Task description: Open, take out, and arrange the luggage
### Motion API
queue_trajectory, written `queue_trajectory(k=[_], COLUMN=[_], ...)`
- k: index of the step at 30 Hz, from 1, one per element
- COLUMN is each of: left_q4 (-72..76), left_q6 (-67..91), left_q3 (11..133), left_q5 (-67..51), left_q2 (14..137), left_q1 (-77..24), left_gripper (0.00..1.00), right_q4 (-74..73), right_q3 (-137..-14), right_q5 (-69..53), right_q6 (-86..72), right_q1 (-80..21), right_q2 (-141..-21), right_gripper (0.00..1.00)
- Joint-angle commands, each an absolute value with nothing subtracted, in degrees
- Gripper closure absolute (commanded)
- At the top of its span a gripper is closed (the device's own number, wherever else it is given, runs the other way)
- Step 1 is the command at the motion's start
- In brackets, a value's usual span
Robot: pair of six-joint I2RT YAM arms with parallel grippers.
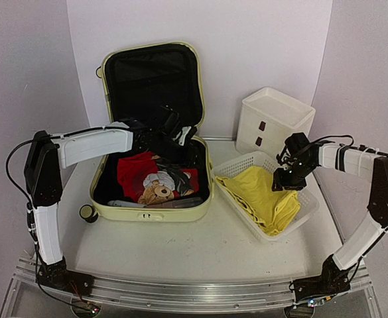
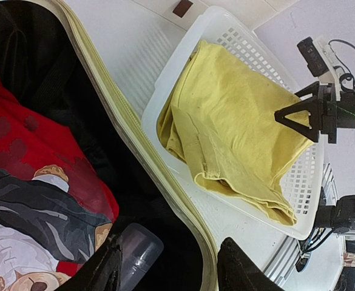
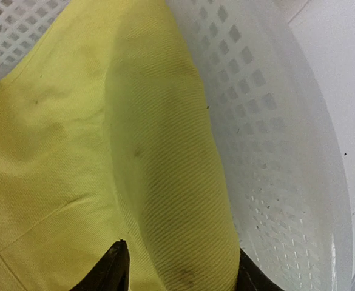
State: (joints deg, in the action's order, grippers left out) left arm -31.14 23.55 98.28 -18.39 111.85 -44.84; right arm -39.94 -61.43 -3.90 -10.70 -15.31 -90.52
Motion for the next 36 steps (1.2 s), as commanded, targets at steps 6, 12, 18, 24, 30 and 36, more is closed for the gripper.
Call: queue_trajectory(k=[6, 12, 18, 24, 30, 36], left_q4=[-31.0, -31.77, -32.88, -33.08, -33.96, -34.0], left_q6=[22.15, 20.48, 19.61, 18.14, 20.39, 23.32], left_q3=[100.05, 97.17, 92.41, 86.41, 80.95, 76.07], left_q5=[-18.35, -12.09, -7.7, -2.57, 2.32, 6.33], left_q2=[110.23, 105.17, 101.47, 98.49, 97.81, 95.05], left_q1=[-45.09, -44.56, -41.84, -40.04, -37.53, -35.75], left_gripper=[0.46, 0.46, 0.46, 0.44, 0.26, 0.25], right_q4=[-33.73, -36.27, -29.07, -19.94, -18.94, -19.87], right_q3=[-62.0, -63.8, -60.92, -52.59, -53.83, -58.09], right_q5=[13.39, 14.46, 0.73, 11.28, 10.25, 16.38], right_q6=[-11.55, -11.81, -16.83, -24.52, -25.41, -21.64], right_q1=[-17.31, -22.39, -22.78, -22.65, -23.76, -31.24], right_q2=[-84.85, -80.0, -86.14, -90.69, -97.2, -89.36], right_gripper=[0.39, 0.39, 0.8, 1.0, 1.0, 0.89])
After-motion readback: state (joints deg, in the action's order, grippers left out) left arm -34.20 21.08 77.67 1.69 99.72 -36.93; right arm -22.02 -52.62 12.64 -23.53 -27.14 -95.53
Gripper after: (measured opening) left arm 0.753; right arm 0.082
